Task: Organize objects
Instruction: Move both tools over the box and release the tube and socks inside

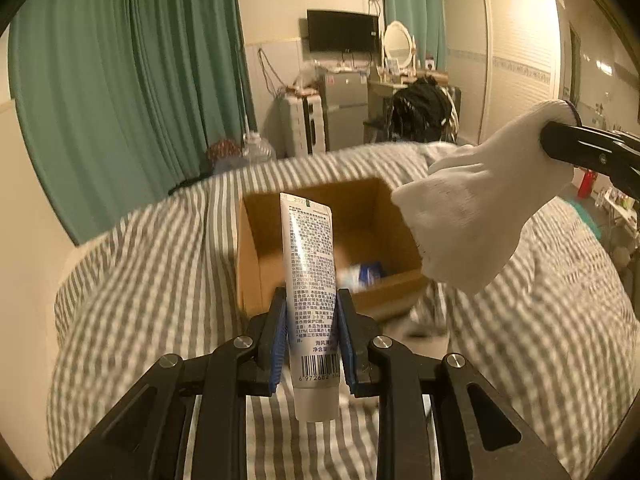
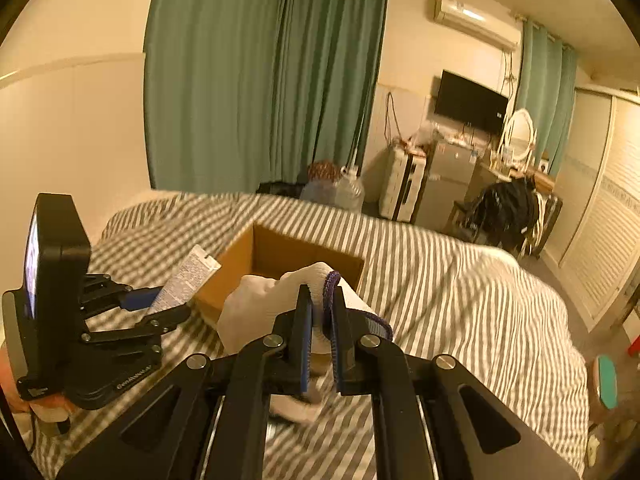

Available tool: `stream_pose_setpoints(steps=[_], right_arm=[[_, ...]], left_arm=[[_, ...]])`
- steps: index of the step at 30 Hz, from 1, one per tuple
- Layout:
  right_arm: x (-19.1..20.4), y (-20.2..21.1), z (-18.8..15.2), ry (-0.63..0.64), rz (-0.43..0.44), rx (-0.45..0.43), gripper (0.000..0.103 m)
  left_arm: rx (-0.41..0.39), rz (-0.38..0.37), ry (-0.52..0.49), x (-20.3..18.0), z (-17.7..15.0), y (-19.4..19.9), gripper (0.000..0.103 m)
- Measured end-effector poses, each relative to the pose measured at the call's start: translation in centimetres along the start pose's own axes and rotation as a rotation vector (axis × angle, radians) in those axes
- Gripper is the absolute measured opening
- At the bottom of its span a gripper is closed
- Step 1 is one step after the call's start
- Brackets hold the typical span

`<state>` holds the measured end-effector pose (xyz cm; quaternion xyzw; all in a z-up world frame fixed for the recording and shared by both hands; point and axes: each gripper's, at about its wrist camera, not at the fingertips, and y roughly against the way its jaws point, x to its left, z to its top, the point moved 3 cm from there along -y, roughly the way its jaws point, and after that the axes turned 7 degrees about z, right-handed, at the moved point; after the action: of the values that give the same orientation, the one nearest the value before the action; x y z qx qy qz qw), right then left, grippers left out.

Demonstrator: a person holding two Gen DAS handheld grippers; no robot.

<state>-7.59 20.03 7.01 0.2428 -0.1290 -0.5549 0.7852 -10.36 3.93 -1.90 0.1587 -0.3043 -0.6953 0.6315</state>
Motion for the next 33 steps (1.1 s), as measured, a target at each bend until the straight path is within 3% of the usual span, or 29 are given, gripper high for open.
stream_pose_setpoints(steps=[9,15,25,33], right_arm=[[-0.6,-3.1,5.5,0.010,0.002,-0.052,0.007],[-1.6,-7.6,7.0,-0.008,0.033,-0.037,0.007],[-3.8,-17.6,4.4,-0.058,0.087,0.089,0.007],[-4.7,-24.2,0.3,-0.079,0.122,0.219,0.007]], left_arm=[[-0.056,-0.017,0.026,1.0,7.1,-3.2,0.023],[-0.039,-0.002,0.039,2.1,9.5,-7.0,0.023],[0.075,-0.003,0.037,1.8,8.0,-15.5,0.024],[0.148,-0.033,0.012,0.4,5.4,-19.4,0.024]])
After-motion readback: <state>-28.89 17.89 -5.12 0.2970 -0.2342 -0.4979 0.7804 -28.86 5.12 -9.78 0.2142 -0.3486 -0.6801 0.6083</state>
